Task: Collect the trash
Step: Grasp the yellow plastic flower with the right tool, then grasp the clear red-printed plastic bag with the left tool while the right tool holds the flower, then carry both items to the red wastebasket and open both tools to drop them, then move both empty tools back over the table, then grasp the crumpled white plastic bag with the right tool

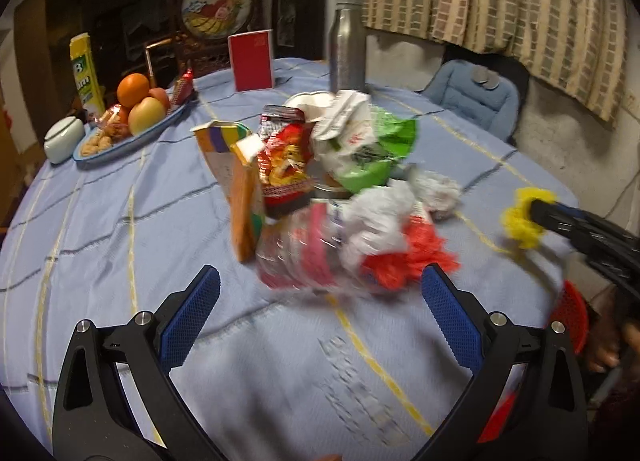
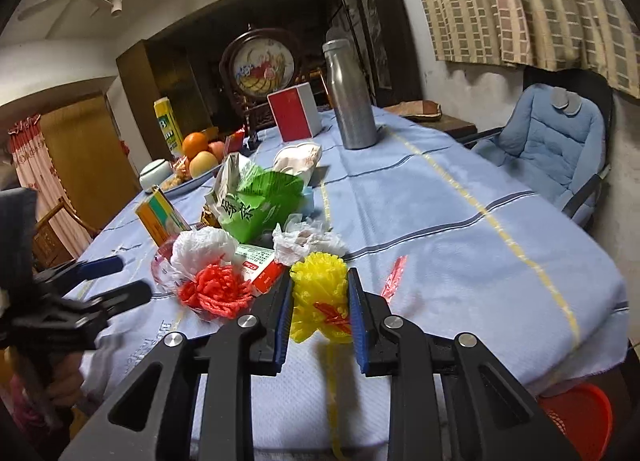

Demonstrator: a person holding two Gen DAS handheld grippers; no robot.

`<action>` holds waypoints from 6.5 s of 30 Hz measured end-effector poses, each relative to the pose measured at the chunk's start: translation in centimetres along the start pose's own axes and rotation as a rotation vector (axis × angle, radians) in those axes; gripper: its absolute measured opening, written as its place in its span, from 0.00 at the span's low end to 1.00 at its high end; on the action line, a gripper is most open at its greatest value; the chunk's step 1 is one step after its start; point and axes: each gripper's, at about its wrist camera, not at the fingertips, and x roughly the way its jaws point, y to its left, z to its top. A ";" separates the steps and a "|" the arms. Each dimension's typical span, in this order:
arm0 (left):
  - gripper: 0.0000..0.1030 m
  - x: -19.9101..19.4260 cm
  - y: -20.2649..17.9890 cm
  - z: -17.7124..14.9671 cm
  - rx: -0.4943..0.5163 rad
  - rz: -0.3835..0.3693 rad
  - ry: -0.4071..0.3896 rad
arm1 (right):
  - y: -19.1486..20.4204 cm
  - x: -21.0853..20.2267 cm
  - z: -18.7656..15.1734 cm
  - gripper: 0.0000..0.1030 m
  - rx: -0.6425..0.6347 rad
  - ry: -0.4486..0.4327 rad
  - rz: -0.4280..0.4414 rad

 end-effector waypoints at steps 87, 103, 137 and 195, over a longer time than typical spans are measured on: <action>0.33 -3.0 2.3 -0.7 -0.061 -0.153 0.002 | -8.1 -9.6 -4.4 0.25 0.210 -0.093 -0.038; 0.33 -3.7 -11.9 2.9 0.167 -0.468 -0.009 | -18.3 -9.8 -12.2 0.27 0.367 0.127 -0.385; 0.91 4.2 -34.6 2.4 0.474 -0.591 0.143 | -22.6 -18.0 -11.9 0.84 0.480 -0.105 -0.546; 0.93 6.1 1.1 -0.1 0.030 -0.146 0.269 | 4.7 3.7 0.1 0.89 -0.086 0.089 -0.017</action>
